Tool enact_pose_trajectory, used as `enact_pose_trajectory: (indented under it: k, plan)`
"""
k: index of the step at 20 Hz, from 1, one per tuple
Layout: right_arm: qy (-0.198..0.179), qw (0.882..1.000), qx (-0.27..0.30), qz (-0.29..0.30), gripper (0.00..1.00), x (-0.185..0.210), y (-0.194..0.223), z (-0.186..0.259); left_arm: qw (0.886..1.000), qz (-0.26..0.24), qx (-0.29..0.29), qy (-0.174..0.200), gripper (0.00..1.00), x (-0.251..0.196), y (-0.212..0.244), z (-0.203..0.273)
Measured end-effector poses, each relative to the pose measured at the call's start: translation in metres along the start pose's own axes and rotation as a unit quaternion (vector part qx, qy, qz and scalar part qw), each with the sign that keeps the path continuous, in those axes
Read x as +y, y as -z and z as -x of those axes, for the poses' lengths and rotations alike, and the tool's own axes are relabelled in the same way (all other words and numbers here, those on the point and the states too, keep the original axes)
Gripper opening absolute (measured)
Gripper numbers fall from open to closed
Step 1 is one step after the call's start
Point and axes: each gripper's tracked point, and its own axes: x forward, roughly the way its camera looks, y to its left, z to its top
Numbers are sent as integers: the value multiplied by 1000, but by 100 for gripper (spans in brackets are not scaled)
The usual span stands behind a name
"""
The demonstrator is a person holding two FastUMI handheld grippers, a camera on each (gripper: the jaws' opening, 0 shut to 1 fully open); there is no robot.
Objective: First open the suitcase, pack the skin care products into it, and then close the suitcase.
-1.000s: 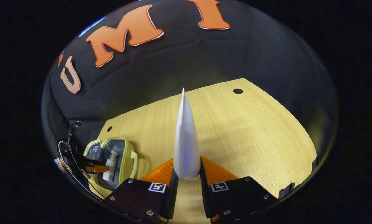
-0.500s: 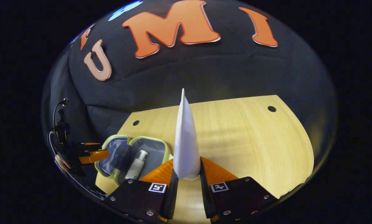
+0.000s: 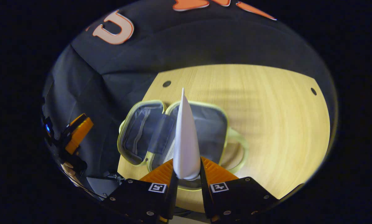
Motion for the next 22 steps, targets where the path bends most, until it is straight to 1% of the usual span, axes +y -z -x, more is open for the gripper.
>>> enact_pose_trajectory:
  k: [2, 5, 8, 11, 12, 13, 15, 17, 18, 20, 22]
  plan:
    - [4, 999, 38, -14, 37, 4, 11, -25, 1000, 12, -2, -10, 96, 21, 8, 7]
    - [27, 997, 71, -30, 37, -3, 17, -57, 999, 31, 2, -15, 95, 41, 24, 18]
    - [44, 994, 90, -48, 37, -10, 23, -81, 999, 41, 12, -26, 96, 59, 40, 21]
    - [59, 991, 101, -73, 37, -20, 28, -100, 998, 56, 23, -27, 96, 65, 52, 24]
    - [60, 990, 104, -76, 40, -20, 31, -102, 998, 58, 23, -28, 96, 66, 56, 23]
    - [60, 990, 103, -80, 42, -19, 31, -101, 997, 60, 24, -31, 96, 67, 58, 23]
    - [45, 990, 99, -85, 57, -9, 30, -100, 997, 60, 26, -34, 96, 69, 59, 25]
    - [23, 993, 84, -80, 87, 2, 22, -95, 997, 62, 28, -36, 96, 70, 61, 26]
    - [20, 995, 72, -73, 96, 6, 17, -93, 997, 63, 27, -37, 96, 70, 61, 26]
    - [20, 997, 46, -55, 96, 8, 8, -83, 997, 61, 25, -40, 96, 72, 59, 25]
    - [12, 999, 20, -43, 95, 15, -1, -72, 997, 63, 22, -42, 96, 72, 60, 25]
